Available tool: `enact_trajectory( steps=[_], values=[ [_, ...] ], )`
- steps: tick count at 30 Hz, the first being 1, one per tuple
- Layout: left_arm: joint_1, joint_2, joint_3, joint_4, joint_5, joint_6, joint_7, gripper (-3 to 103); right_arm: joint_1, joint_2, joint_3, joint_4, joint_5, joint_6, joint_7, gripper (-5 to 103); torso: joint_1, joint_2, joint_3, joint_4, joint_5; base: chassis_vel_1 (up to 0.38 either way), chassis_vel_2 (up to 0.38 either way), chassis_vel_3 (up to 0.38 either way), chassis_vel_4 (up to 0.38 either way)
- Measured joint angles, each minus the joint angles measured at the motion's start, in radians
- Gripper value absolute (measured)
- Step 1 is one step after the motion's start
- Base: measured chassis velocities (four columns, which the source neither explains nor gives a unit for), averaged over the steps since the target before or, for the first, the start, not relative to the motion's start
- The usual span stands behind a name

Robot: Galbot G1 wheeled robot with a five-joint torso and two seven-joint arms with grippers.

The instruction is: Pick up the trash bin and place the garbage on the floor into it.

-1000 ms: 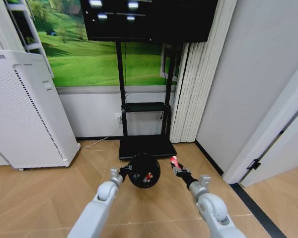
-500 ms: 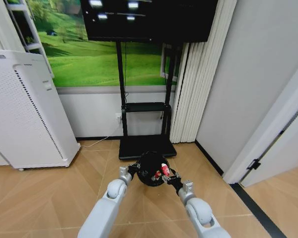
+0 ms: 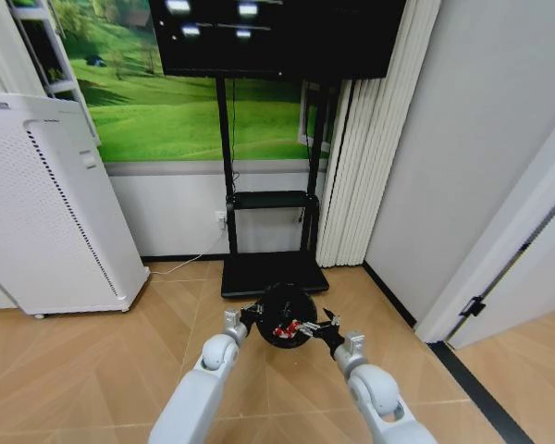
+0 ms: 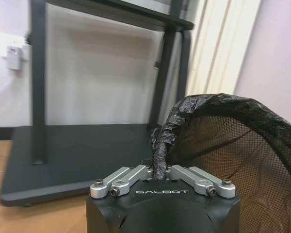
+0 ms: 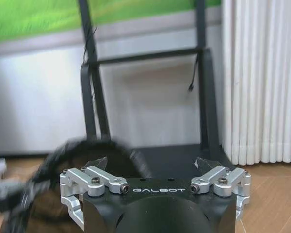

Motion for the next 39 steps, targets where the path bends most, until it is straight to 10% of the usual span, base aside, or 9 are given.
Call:
enact_trajectory(
  steps=[16,39],
  values=[
    [0.137,0.152,-0.292,-0.224,-0.022,0.016,0.035,4,-0.118,0.055,0.072,0.048,0.074,-0.031,0.204,100,0.0,0.0,0.0,0.0,-0.0001,0.0,0.0,0.0,0.0],
    [0.134,0.153,-0.298,-0.226,-0.039,0.017,0.035,4,-0.146,0.063,0.053,0.049,-0.017,0.001,0.176,100,0.0,0.0,0.0,0.0001,0.0,0.179,0.077,-0.169,-0.073]
  ],
)
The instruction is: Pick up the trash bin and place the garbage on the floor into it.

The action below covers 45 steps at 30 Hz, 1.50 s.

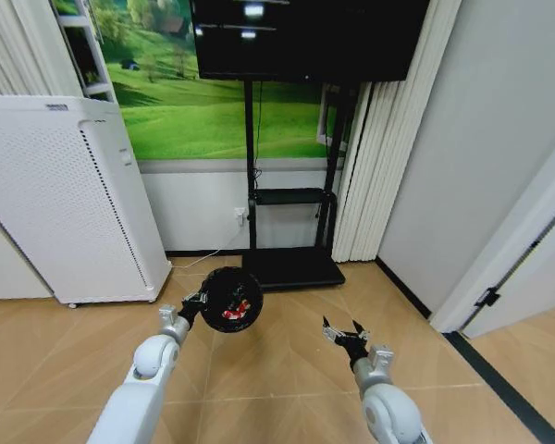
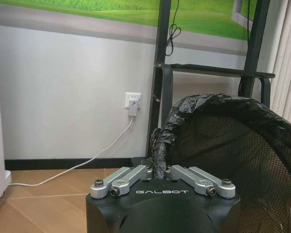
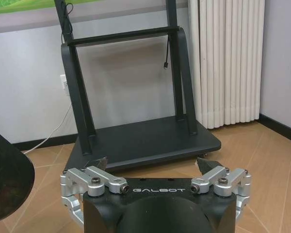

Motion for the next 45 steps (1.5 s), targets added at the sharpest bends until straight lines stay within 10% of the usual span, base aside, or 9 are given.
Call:
enact_trajectory(
  steps=[45],
  values=[
    [-0.002,-0.019,0.002,0.015,-0.007,0.004,-0.009,4,-0.015,-0.005,-0.001,-0.039,-0.057,0.065,-0.052,100,0.0,0.0,0.0,-0.0002,0.0003,0.261,-0.079,-0.269,0.074]
  ],
)
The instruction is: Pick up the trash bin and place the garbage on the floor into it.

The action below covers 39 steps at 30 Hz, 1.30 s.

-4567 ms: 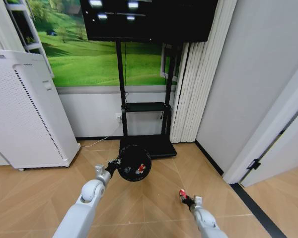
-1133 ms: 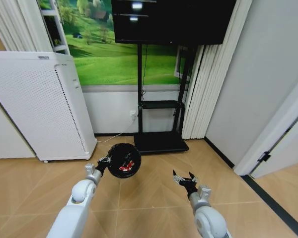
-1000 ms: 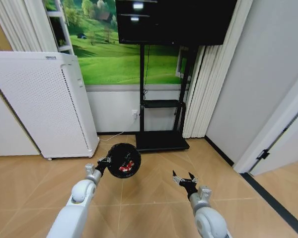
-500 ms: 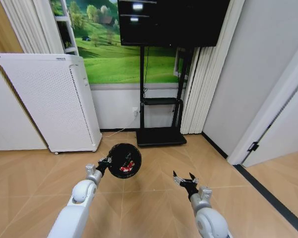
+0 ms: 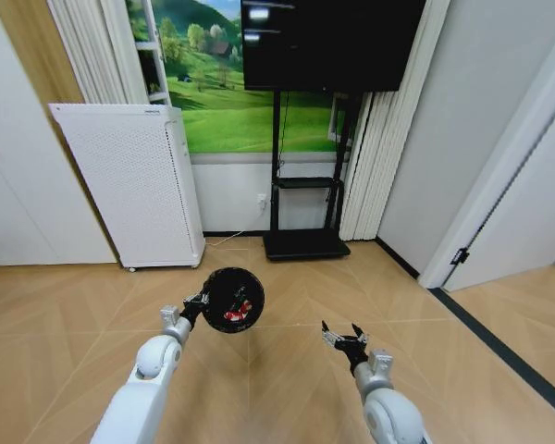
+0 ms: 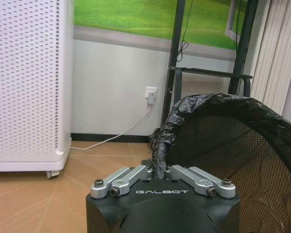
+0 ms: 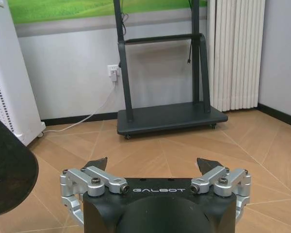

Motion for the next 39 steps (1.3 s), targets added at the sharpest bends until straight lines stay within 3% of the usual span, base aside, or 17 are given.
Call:
enact_trajectory(
  steps=[10,12,13,14,15,18,19,21,31,39],
  values=[
    [0.035,-0.081,-0.089,0.007,-0.069,0.03,-0.141,4,0.005,0.001,0.007,-0.031,-0.004,0.028,-0.004,100,0.0,0.0,0.001,0.0002,-0.0003,0.074,0.111,-0.089,-0.102],
    [0.047,-0.106,-0.132,0.015,-0.108,0.058,-0.217,4,0.005,0.001,0.01,-0.043,-0.003,0.035,-0.003,100,0.0,0.0,0.0,-0.0003,0.0,-0.073,-0.013,0.066,0.041],
    [0.047,-0.106,-0.132,0.015,-0.108,0.058,-0.217,4,0.005,0.001,0.01,-0.043,-0.003,0.035,-0.003,100,0.0,0.0,0.0,-0.0003,0.0,-0.08,-0.039,0.043,0.057],
    [0.051,-0.12,-0.167,0.023,-0.149,0.077,-0.284,4,0.005,0.001,0.011,-0.049,-0.003,0.037,-0.003,100,0.0,0.0,0.0,-0.0003,-0.0003,-0.035,-0.058,0.025,0.057],
    [0.051,-0.12,-0.167,0.023,-0.149,0.077,-0.284,4,0.005,0.001,0.011,-0.049,-0.003,0.037,-0.003,100,0.0,0.0,0.0,-0.0003,-0.0003,-0.035,-0.058,0.025,0.057],
    [0.04,-0.133,-0.24,0.061,-0.26,0.112,-0.426,4,0.012,0.002,0.008,-0.065,-0.003,0.044,0.001,100,0.0,0.0,0.0,0.0005,-0.0007,-0.012,-0.019,0.008,0.014],
    [0.04,-0.133,-0.24,0.061,-0.26,0.112,-0.426,4,0.012,0.002,0.008,-0.065,-0.003,0.044,0.001,100,0.0,0.0,0.0,0.0005,-0.0007,0.0,0.0,0.0,0.0],
    [0.007,-0.119,-0.275,0.101,-0.353,0.122,-0.511,4,0.022,-0.001,0.005,-0.077,-0.002,0.048,0.004,100,0.0,0.0,0.0,0.0006,-0.0001,0.0,0.0,0.0,0.0],
    [-0.15,-0.05,-0.31,0.276,-0.511,0.18,-0.607,4,0.039,-0.006,0.006,-0.087,0.001,0.045,0.02,100,0.0,0.0,0.0,0.0003,-0.0005,0.0,0.0,0.0,0.0],
    [-0.282,-0.029,-0.307,0.425,-0.529,0.174,-0.642,4,0.03,-0.005,0.014,-0.091,-0.001,0.046,0.022,100,0.0,0.0,0.0,0.0,-0.0003,0.0,0.0,0.0,0.0]
  ],
)
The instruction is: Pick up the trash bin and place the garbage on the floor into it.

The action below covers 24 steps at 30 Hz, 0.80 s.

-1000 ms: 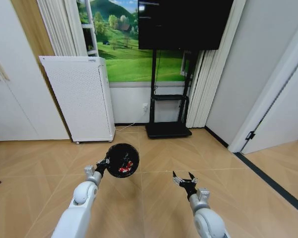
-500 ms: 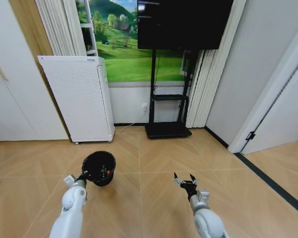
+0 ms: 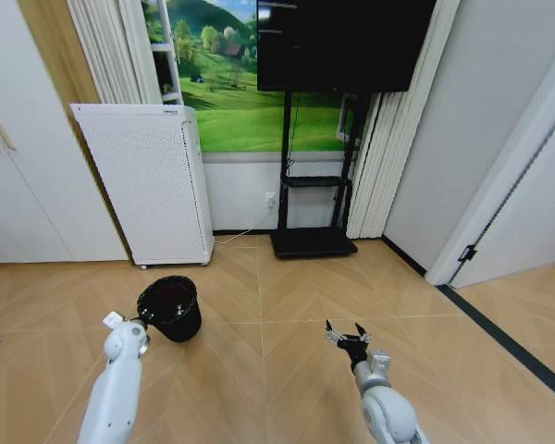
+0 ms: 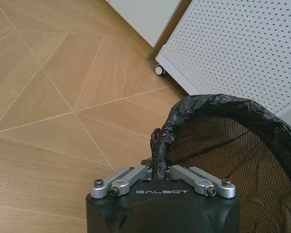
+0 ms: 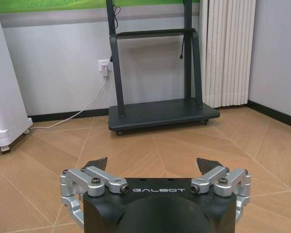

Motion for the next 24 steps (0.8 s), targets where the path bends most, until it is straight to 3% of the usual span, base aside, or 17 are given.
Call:
enact_trajectory(
  steps=[3,8,11,16,24],
  values=[
    [-0.079,-0.001,0.01,0.086,-0.052,0.012,-0.1,4,-0.001,0.003,0.002,-0.008,-0.007,0.009,0.002,100,0.0,0.0,0.0,0.0002,0.0,0.0,0.0,0.0,0.0],
    [-0.142,-0.014,0.018,0.154,-0.061,0.007,-0.189,4,-0.004,0.012,0.001,-0.019,-0.024,0.019,0.003,100,0.0,0.0,0.0,0.0,0.0,0.0,0.0,0.0,0.0],
    [-0.167,-0.016,0.02,0.184,-0.06,0.003,-0.212,4,-0.004,0.016,0.0,-0.027,-0.033,0.027,0.003,100,0.0,0.0,0.0,0.0,0.0,0.0,0.0,0.0,0.0],
    [-0.217,-0.007,0.023,0.25,-0.049,-0.007,-0.221,4,-0.005,0.025,0.0,-0.042,-0.044,0.039,0.003,100,0.0,0.0,0.0,0.0001,0.0001,0.0,0.0,0.0,0.0],
    [-0.328,0.008,0.038,0.432,0.029,-0.056,-0.113,4,-0.006,0.036,0.0,-0.055,-0.057,0.053,0.0,100,0.0,0.0,0.0,0.0001,0.0001,0.0,0.0,0.0,0.0]
  ],
)
